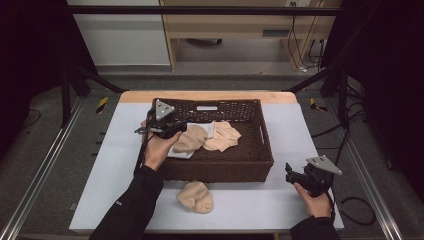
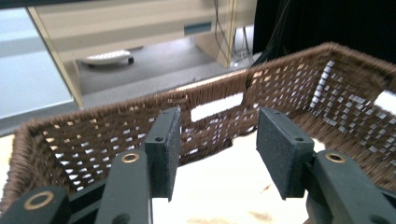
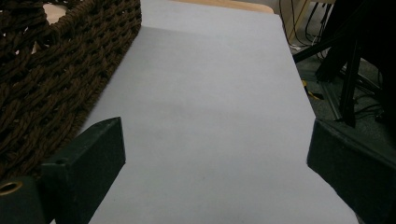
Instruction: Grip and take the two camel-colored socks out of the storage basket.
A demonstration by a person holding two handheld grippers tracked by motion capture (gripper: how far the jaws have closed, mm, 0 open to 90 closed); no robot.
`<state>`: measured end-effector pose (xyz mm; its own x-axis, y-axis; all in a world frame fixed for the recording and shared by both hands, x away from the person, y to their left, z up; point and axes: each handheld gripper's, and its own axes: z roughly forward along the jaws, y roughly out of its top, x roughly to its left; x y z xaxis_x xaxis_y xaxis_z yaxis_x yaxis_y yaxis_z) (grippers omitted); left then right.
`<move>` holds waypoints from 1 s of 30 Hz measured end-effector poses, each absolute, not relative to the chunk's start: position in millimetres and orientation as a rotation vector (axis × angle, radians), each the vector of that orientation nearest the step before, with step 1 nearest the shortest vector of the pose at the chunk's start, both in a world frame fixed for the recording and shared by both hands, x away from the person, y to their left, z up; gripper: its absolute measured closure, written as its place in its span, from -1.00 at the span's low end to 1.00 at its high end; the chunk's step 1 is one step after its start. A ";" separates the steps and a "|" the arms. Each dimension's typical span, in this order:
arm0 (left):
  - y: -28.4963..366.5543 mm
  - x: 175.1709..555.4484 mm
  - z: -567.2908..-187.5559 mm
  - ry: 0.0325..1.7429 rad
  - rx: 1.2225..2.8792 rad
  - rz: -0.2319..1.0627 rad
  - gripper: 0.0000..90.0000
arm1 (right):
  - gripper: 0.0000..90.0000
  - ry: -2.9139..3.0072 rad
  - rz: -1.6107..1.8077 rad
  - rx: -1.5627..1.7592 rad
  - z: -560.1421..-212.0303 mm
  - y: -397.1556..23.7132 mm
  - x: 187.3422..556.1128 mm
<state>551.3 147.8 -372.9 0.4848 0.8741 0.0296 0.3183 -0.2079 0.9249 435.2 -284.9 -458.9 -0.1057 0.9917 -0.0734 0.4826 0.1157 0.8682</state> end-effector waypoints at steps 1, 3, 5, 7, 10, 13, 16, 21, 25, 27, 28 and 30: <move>146.7 553.1 -375.7 1.014 1.778 0.717 0.10 | -0.89 1.687 0.910 1.452 -458.9 -284.7 435.2; 145.9 555.4 -379.8 1.017 1.790 0.704 0.10 | -0.89 1.687 0.912 1.451 -458.8 -284.6 435.1; 145.5 557.9 -384.6 1.028 1.818 0.694 0.12 | -0.89 1.688 0.911 1.452 -459.0 -284.7 435.2; 144.9 559.9 -389.4 1.043 1.840 0.682 0.13 | -0.89 1.689 0.911 1.450 -459.0 -284.7 435.2; 145.8 563.1 -397.1 1.055 1.866 0.664 0.13 | -0.89 1.687 0.914 1.452 -458.9 -284.6 435.2; 148.6 566.4 -405.4 1.078 1.882 0.651 0.15 | -0.89 1.692 0.909 1.451 -459.3 -284.6 435.4; 150.8 568.0 -409.8 1.098 1.900 0.637 0.15 | -0.89 1.691 0.910 1.451 -459.2 -284.5 435.4; 148.5 568.7 -414.6 1.111 1.954 0.664 0.13 | -0.89 1.687 0.913 1.453 -458.8 -284.0 435.0; 146.5 569.2 -419.6 1.151 2.015 0.678 0.06 | -0.89 1.690 0.908 1.447 -459.1 -284.1 435.1; 145.8 569.5 -420.6 1.154 2.024 0.684 0.07 | -0.89 1.695 0.907 1.450 -459.5 -283.5 435.2; 145.8 569.9 -421.0 1.155 2.028 0.683 0.07 | -0.89 1.697 0.904 1.445 -459.9 -283.3 435.3; 146.5 571.2 -422.6 1.167 2.036 0.675 0.06 | -0.89 1.702 0.902 1.450 -460.3 -282.3 435.6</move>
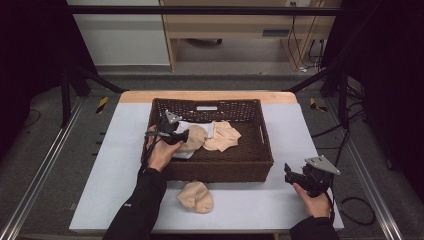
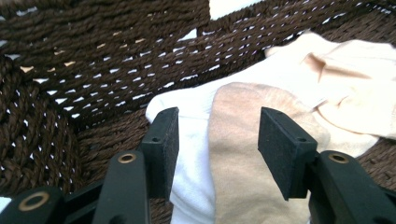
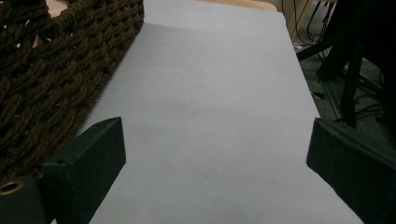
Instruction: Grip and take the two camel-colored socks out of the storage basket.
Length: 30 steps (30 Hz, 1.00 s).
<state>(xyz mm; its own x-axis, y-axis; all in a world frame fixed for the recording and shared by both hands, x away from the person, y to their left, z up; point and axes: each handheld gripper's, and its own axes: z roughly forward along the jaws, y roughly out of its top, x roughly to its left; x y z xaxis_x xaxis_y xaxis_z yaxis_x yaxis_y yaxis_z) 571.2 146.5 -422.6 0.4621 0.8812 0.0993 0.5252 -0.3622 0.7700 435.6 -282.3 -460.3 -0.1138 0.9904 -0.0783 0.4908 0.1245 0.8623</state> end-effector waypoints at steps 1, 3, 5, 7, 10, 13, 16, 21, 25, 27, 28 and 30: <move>146.8 571.7 -423.3 1.173 2.040 0.669 0.06 | -0.89 1.703 0.900 1.445 -460.7 -282.5 435.9; 147.1 573.0 -425.3 1.181 2.052 0.658 0.00 | -0.89 1.703 0.900 1.447 -460.8 -282.8 436.1; 146.9 574.0 -426.9 1.180 2.063 0.644 -0.03 | -0.89 1.703 0.898 1.451 -461.1 -282.9 436.4; 146.7 574.6 -427.9 1.174 2.076 0.634 -0.06 | -0.89 1.703 0.899 1.456 -461.3 -282.5 436.5; 147.0 575.7 -429.8 1.182 2.090 0.609 -0.09 | -0.89 1.704 0.898 1.453 -461.4 -282.4 436.6; 146.5 577.3 -433.4 1.197 2.134 0.560 -0.08 | -0.89 1.704 0.900 1.457 -461.2 -282.5 436.6; 145.1 578.3 -436.1 1.201 2.169 0.534 -0.07 | -0.89 1.704 0.900 1.450 -460.9 -282.8 436.1; 144.9 577.4 -435.5 1.224 2.181 0.481 0.22 | -0.89 1.703 0.906 1.458 -460.5 -282.7 435.5; 145.6 576.4 -433.2 1.246 2.185 0.448 0.71 | -0.89 1.703 0.900 1.453 -460.9 -283.1 436.0; 145.8 576.0 -432.6 1.246 2.182 0.437 0.83 | -0.89 1.704 0.897 1.453 -461.2 -283.1 436.4; 146.0 576.0 -432.4 1.244 2.182 0.435 0.87 | -0.89 1.704 0.897 1.454 -461.2 -283.2 436.3; 146.6 575.5 -431.3 1.245 2.182 0.433 0.90 | -0.89 1.704 0.896 1.453 -461.3 -283.4 436.4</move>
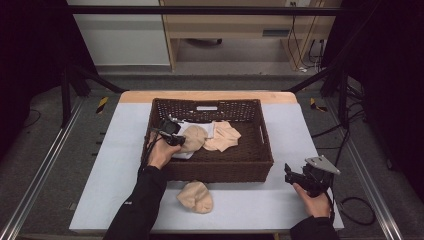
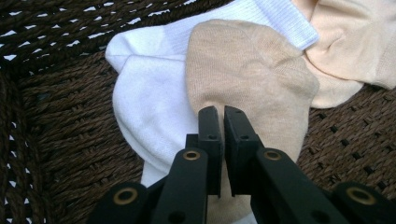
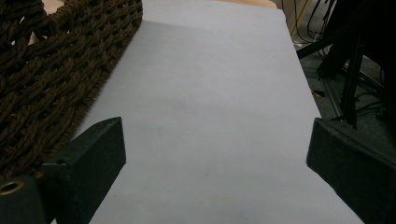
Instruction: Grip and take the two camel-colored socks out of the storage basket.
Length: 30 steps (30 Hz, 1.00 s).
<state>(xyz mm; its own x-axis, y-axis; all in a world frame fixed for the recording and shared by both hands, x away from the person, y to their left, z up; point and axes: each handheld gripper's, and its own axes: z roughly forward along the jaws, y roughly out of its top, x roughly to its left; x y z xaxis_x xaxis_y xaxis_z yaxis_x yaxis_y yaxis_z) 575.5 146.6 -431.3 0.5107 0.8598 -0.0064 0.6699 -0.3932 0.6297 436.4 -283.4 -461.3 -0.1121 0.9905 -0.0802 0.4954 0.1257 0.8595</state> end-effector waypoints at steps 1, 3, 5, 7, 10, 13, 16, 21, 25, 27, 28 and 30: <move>146.5 574.8 -430.3 1.241 2.163 0.446 0.91 | -0.89 1.703 0.897 1.455 -461.1 -283.5 436.3; 147.3 573.5 -427.5 1.226 2.147 0.462 0.92 | -0.89 1.697 0.901 1.458 -460.2 -283.5 435.4; 148.7 571.9 -423.7 1.207 2.110 0.468 0.92 | -0.89 1.694 0.904 1.458 -459.8 -283.9 434.7; 149.9 570.3 -420.1 1.186 2.061 0.476 0.92 | -0.89 1.693 0.902 1.456 -459.7 -284.1 434.4; 150.3 566.0 -415.0 1.151 2.007 0.498 0.93 | -0.89 1.694 0.898 1.460 -460.3 -283.9 435.0; 151.8 563.6 -411.4 1.124 1.961 0.526 0.93 | -0.89 1.697 0.894 1.456 -460.8 -284.6 435.5; 153.2 560.3 -407.0 1.067 1.903 0.538 0.93 | -0.89 1.693 0.897 1.457 -460.7 -285.1 435.4; 156.9 559.0 -400.3 1.013 1.821 0.528 0.93 | -0.89 1.693 0.898 1.457 -460.7 -285.2 435.6; 162.4 557.5 -392.5 1.007 1.733 0.507 0.93 | -0.89 1.691 0.899 1.460 -460.5 -285.3 435.5; 164.7 555.1 -387.0 0.997 1.701 0.509 0.93 | -0.89 1.691 0.899 1.462 -460.5 -285.6 435.6; 165.4 553.2 -383.7 0.988 1.687 0.515 0.93 | -0.89 1.691 0.899 1.462 -460.5 -285.7 435.6; 165.8 548.3 -375.6 0.959 1.654 0.528 0.93 | -0.89 1.689 0.899 1.463 -460.4 -285.8 435.4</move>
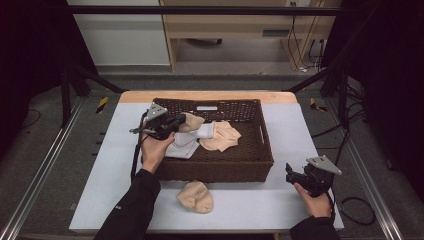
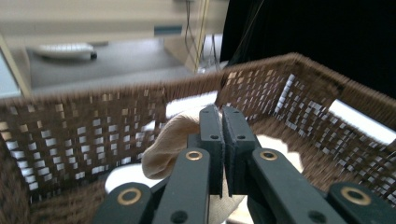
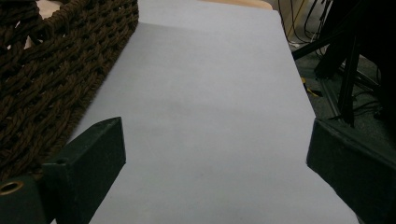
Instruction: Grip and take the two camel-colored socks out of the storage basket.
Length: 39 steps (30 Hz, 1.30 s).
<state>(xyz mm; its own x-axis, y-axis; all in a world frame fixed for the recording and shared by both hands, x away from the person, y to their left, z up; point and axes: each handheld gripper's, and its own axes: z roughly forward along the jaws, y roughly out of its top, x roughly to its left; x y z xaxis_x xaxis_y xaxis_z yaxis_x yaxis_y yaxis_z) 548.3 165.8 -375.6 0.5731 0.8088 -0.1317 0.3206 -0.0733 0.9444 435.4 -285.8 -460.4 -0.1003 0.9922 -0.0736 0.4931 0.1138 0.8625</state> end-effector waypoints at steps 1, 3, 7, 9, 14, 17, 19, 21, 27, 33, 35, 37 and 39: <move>165.8 546.6 -372.8 0.949 1.642 0.530 0.93 | -0.89 1.688 0.900 1.464 -460.3 -285.7 435.4; 165.8 542.2 -365.2 0.923 1.622 0.538 0.93 | -0.89 1.689 0.900 1.464 -460.3 -285.8 435.3; 164.4 533.3 -352.7 0.880 1.609 0.545 0.93 | -0.89 1.692 0.897 1.463 -460.8 -286.2 435.6; 162.7 527.5 -348.2 0.858 1.612 0.558 0.93 | -0.89 1.689 0.899 1.467 -460.7 -286.2 435.5; 160.7 515.8 -340.9 0.825 1.609 0.550 0.93 | -0.89 1.682 0.900 1.465 -460.1 -286.3 434.7; 160.9 506.3 -335.8 0.800 1.602 0.545 0.93 | -0.89 1.680 0.904 1.466 -459.6 -287.0 434.3; 161.2 498.9 -332.3 0.779 1.603 0.542 0.93 | -0.89 1.680 0.902 1.466 -459.4 -286.9 434.1; 161.6 491.5 -328.6 0.757 1.603 0.536 0.93 | -0.89 1.680 0.904 1.472 -459.2 -286.7 433.8; 160.7 467.2 -318.5 0.681 1.611 0.520 0.93 | -0.89 1.678 0.900 1.470 -459.2 -286.7 433.9; 161.4 443.4 -312.1 0.614 1.613 0.509 0.93 | -0.89 1.675 0.899 1.470 -459.1 -287.1 433.6; 162.0 434.4 -311.7 0.593 1.620 0.503 0.93 | -0.89 1.674 0.896 1.466 -459.2 -287.3 433.6; 163.9 425.0 -312.7 0.566 1.625 0.499 0.93 | -0.89 1.675 0.895 1.467 -459.2 -287.3 433.5; 165.3 418.9 -313.8 0.554 1.623 0.498 0.93 | -0.89 1.674 0.895 1.467 -459.1 -287.3 433.4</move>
<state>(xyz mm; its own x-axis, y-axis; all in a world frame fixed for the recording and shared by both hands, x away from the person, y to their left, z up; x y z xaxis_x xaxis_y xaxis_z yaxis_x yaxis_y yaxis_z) 418.9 165.3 -313.8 0.7888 0.6146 0.0040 0.0700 -0.0962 0.9929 433.4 -287.3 -459.1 -0.0874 0.9933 -0.0753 0.4888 0.1086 0.8656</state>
